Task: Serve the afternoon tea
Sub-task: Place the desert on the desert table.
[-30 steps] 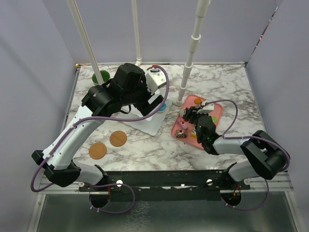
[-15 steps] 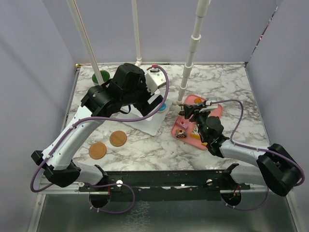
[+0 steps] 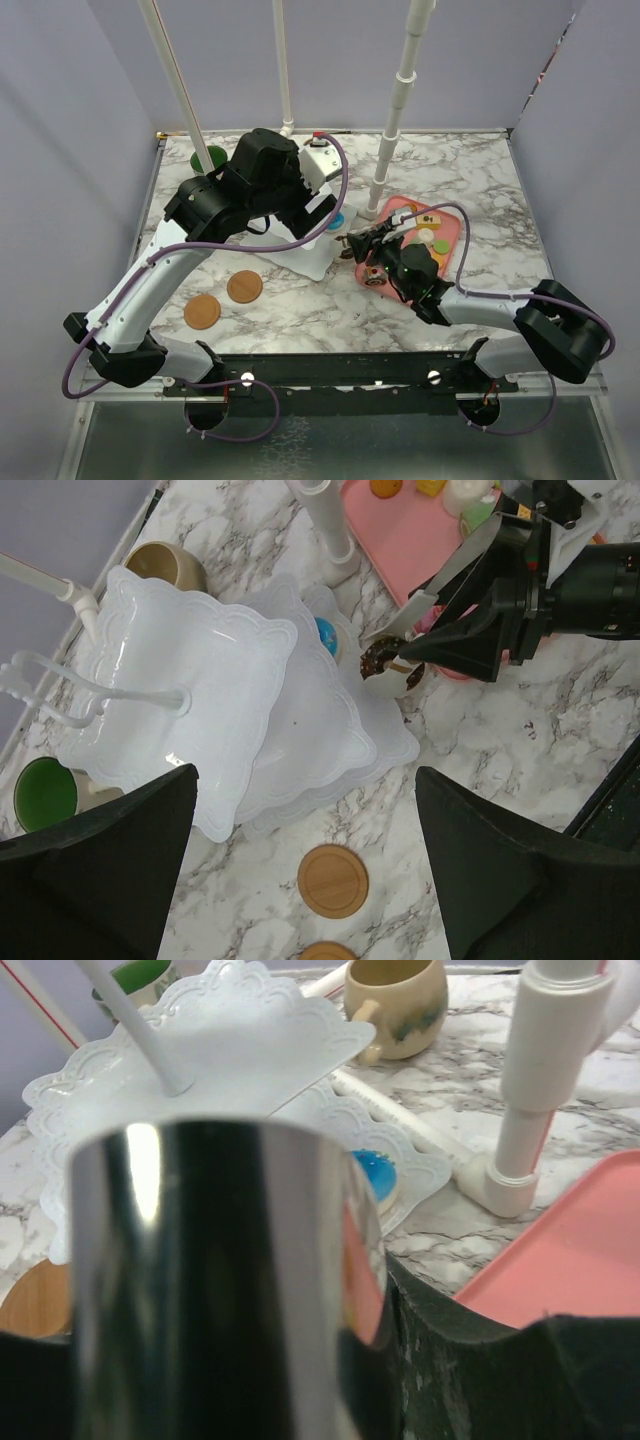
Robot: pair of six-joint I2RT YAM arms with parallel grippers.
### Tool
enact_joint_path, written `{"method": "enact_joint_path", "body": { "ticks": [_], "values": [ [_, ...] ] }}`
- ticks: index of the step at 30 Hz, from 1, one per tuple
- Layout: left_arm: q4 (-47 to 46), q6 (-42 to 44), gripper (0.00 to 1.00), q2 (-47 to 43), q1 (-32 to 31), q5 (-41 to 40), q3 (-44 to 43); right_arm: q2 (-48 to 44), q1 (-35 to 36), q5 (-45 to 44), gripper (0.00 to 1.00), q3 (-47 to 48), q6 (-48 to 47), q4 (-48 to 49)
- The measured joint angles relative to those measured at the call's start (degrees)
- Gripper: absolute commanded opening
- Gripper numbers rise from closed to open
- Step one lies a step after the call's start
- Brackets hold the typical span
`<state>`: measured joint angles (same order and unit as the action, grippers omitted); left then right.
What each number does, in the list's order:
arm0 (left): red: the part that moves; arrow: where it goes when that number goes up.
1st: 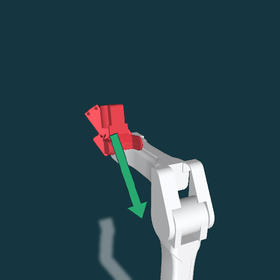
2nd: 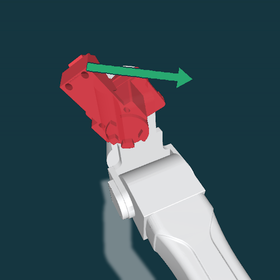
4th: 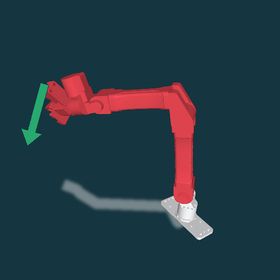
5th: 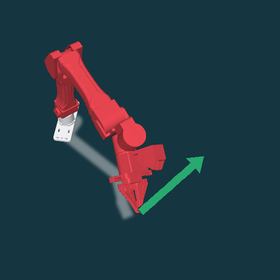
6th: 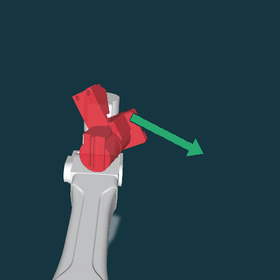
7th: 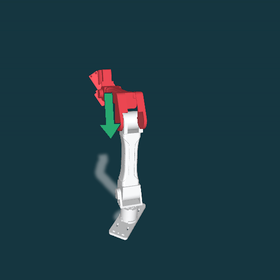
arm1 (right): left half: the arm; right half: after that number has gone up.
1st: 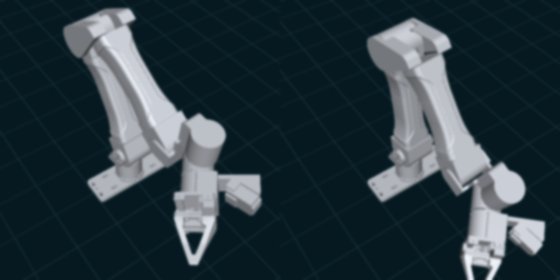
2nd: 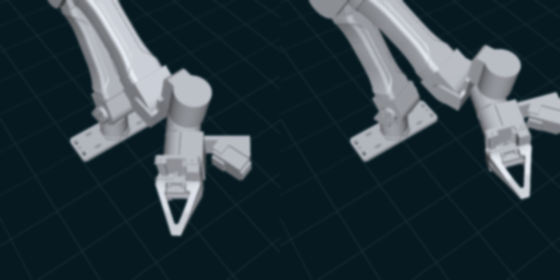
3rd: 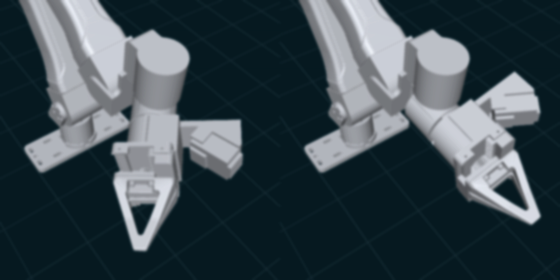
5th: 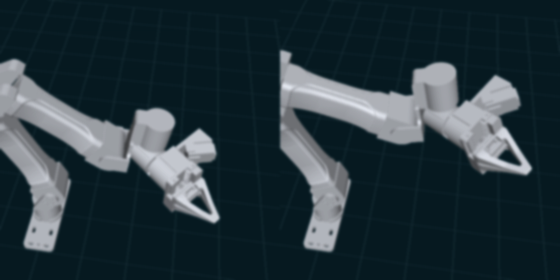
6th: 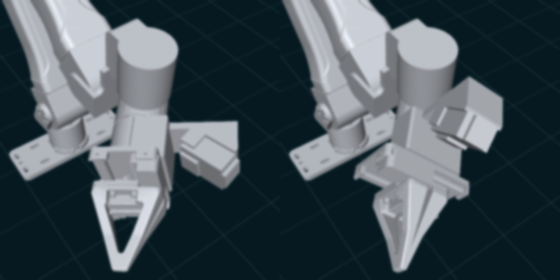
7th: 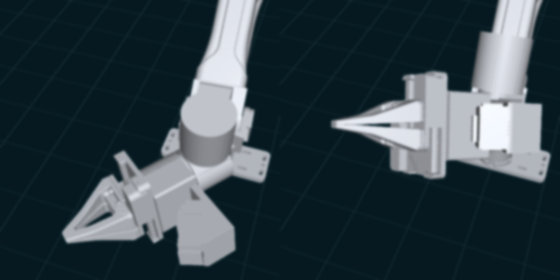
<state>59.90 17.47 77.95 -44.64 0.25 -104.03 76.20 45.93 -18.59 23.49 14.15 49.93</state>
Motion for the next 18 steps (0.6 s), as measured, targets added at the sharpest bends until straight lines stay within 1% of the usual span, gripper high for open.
{"method": "enact_joint_path", "body": {
  "ticks": [6, 13, 18],
  "values": [
    [-0.02, 0.28, 0.91, -0.02, 0.00, 0.00, -0.11, 7.13, 1.73, 1.53, 0.42, 3.52, 0.02, 3.63],
    [0.02, 0.46, 0.90, -0.04, 0.00, 0.00, -0.44, 16.39, 2.51, 2.56, 0.43, 5.81, 0.09, 11.56],
    [0.04, 0.59, 0.91, -0.24, 0.00, -0.02, -0.46, 20.26, 2.51, 3.13, 0.42, 7.28, 0.28, 14.80]
  ]
}}
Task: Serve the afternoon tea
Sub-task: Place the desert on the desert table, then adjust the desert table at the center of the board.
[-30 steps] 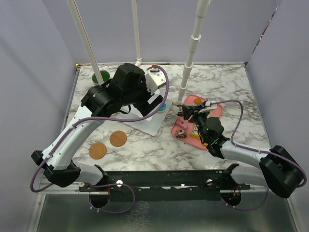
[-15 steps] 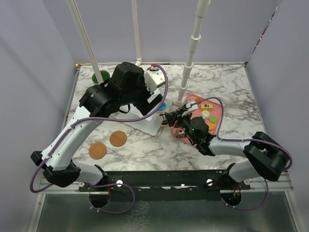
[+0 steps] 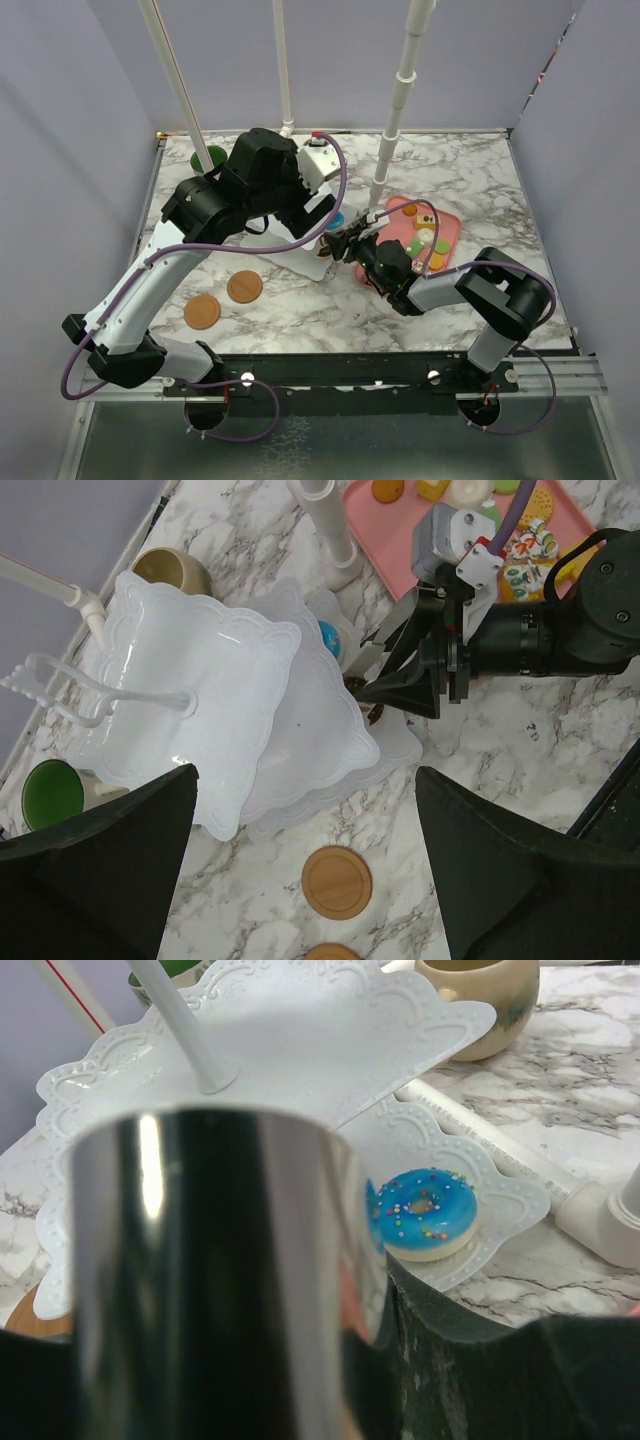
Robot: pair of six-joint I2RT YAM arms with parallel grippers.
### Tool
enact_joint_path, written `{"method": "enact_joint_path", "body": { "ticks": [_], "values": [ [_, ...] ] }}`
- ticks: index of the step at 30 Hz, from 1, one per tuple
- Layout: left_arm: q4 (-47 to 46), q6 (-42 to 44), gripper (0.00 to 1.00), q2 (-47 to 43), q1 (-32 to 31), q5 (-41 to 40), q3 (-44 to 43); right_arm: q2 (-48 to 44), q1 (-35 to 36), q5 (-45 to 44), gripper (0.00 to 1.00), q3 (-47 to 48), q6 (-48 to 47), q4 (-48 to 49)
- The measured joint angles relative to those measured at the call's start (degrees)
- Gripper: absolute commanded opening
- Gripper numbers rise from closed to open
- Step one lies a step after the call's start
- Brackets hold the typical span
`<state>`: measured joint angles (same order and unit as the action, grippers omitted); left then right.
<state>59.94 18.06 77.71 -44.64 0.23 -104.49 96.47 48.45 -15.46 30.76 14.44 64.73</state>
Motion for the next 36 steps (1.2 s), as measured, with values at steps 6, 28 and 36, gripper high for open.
{"method": "enact_joint_path", "body": {
  "ticks": [6, 28, 36],
  "values": [
    [0.02, 0.07, 0.91, -0.42, 0.00, 0.02, 0.00, 2.45, 0.02, 0.39, 0.49, 1.51, 0.00, 1.57],
    [0.04, 0.28, 0.92, -0.46, 0.00, 0.02, 0.00, -7.04, 0.22, -0.39, 0.73, 0.15, -1.05, -3.82],
    [0.07, 0.68, 0.92, -0.46, 0.00, 0.22, 0.00, -23.82, 0.20, -8.31, 0.74, -2.45, -0.48, -16.26]
  ]
}}
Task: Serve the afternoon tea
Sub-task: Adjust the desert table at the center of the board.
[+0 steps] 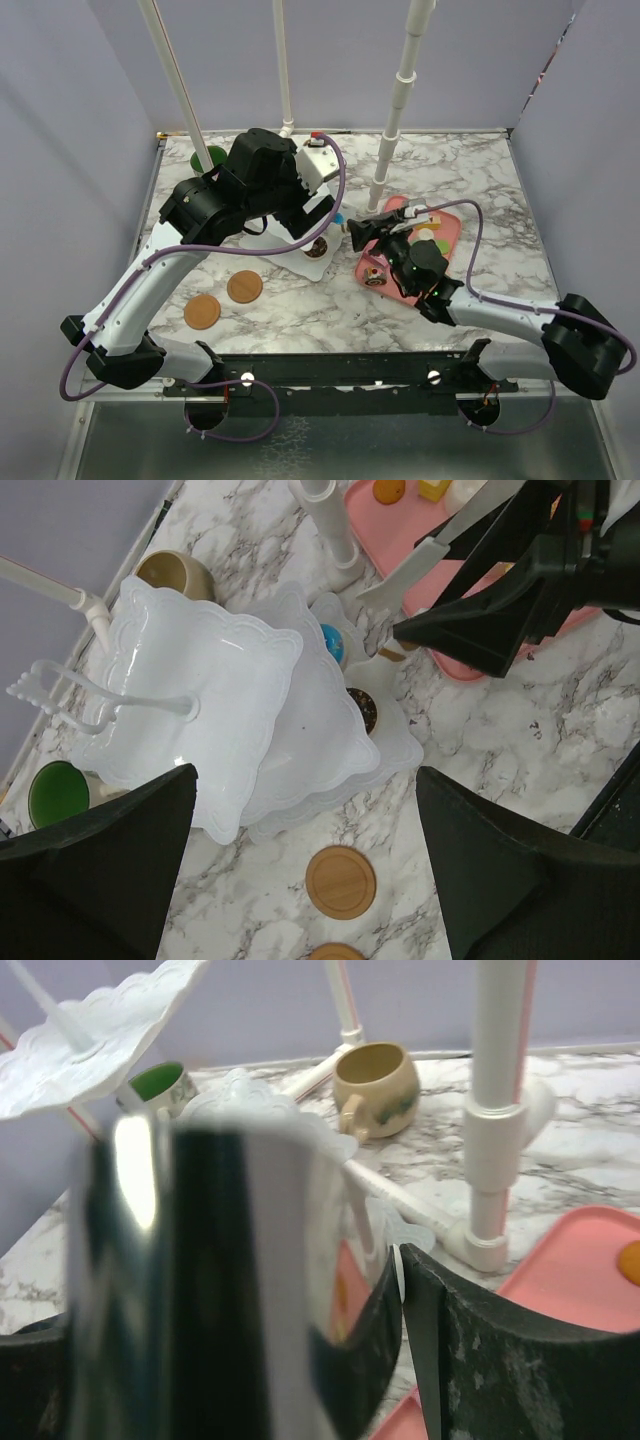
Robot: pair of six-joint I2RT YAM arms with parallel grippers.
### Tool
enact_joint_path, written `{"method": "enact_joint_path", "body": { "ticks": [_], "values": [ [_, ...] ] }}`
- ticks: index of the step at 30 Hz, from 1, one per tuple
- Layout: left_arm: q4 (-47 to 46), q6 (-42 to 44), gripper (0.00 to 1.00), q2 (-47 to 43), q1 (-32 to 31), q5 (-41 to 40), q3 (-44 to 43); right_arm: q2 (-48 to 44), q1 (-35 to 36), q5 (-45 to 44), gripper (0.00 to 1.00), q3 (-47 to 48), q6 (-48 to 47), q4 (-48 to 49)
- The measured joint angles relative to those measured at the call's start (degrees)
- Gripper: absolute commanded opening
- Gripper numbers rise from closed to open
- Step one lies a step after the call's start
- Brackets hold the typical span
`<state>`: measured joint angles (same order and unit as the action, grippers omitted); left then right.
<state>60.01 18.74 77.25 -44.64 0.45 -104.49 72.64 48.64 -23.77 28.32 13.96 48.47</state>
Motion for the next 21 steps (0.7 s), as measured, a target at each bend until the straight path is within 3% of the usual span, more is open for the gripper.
{"method": "enact_joint_path", "body": {
  "ticks": [7, 14, 21],
  "values": [
    [0.04, -0.02, 0.87, 0.02, 0.00, 0.17, 0.00, -10.97, -2.27, -7.96, 0.74, -3.48, 1.95, -10.40],
    [-0.15, 0.17, 0.70, 1.57, 0.90, -3.02, -0.11, -14.99, -7.82, -10.58, 0.74, -5.25, 2.67, -15.56],
    [-0.35, -0.31, 0.68, 8.13, 10.38, -4.42, -4.09, -16.63, -9.75, -10.91, 0.74, -5.25, 2.51, -17.11]
  ]
}}
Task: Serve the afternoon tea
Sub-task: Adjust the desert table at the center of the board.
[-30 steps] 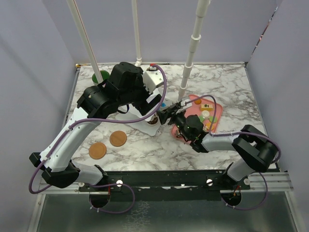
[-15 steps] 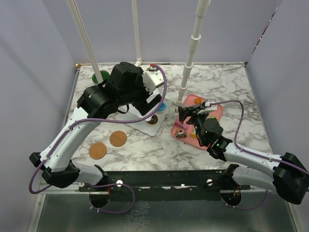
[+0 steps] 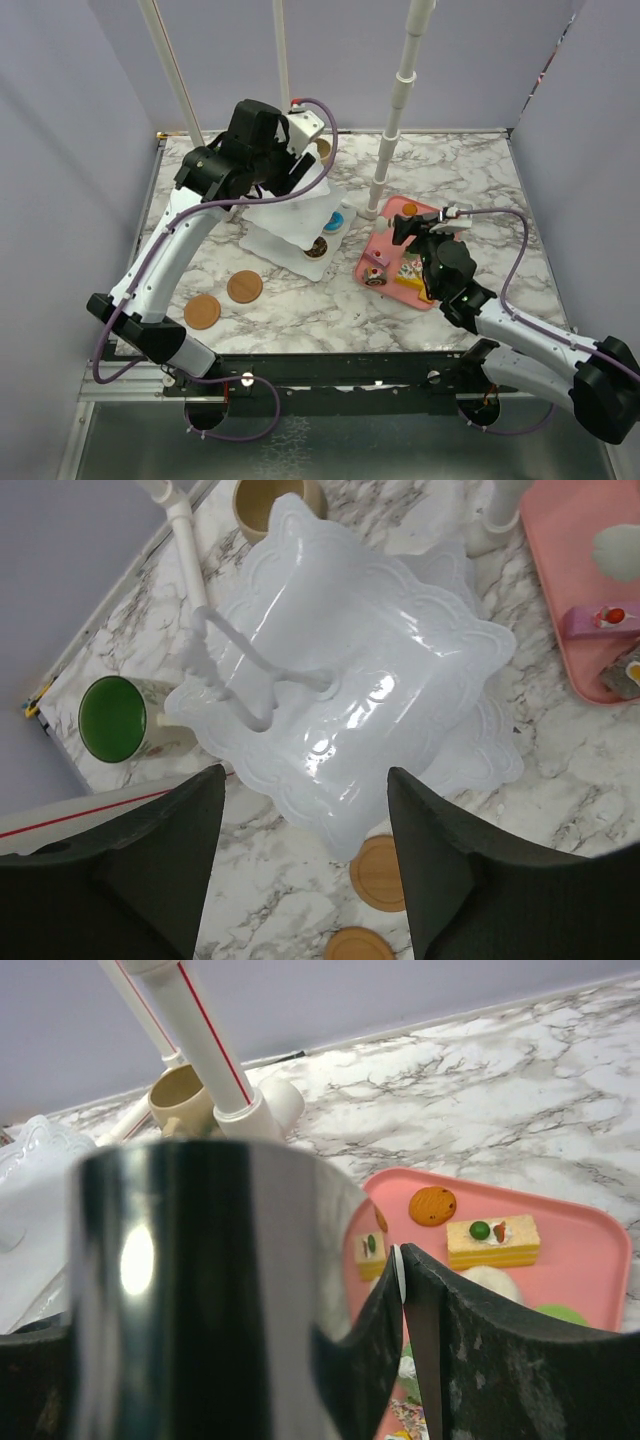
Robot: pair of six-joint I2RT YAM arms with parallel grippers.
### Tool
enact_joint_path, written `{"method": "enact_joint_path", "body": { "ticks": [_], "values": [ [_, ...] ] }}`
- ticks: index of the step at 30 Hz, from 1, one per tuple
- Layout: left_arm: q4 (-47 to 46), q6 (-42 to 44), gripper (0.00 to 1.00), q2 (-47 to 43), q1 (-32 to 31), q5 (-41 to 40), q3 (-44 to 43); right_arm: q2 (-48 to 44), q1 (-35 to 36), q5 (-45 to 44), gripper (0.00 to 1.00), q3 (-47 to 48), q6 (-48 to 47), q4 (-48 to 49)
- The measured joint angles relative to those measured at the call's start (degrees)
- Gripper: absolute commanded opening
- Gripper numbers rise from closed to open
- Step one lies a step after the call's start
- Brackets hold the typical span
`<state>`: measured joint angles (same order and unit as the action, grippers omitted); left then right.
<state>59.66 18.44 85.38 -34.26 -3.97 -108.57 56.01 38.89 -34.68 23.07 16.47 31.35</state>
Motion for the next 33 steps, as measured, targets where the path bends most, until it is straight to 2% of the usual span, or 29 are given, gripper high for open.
{"method": "enact_joint_path", "body": {
  "ticks": [8, 17, 26, 33],
  "values": [
    [-1.60, -0.98, 0.75, 0.76, 6.51, 2.69, -1.62, -3.19, -0.63, -0.09, 0.74, -0.46, 0.02, -1.42],
    [-4.15, -4.02, 0.75, 1.01, 16.35, 17.55, -2.99, -5.27, -0.79, -0.17, 0.74, -1.62, 0.02, -2.91],
    [-8.33, -8.17, 0.70, 1.70, 17.66, 29.62, -5.33, -5.88, -1.33, -0.20, 0.74, -1.68, 0.02, -3.78],
    [-9.20, -10.25, 0.61, 3.80, 17.68, 31.78, -3.74, -6.75, -1.53, -0.22, 0.75, -1.73, 0.00, -4.13]
  ]
}}
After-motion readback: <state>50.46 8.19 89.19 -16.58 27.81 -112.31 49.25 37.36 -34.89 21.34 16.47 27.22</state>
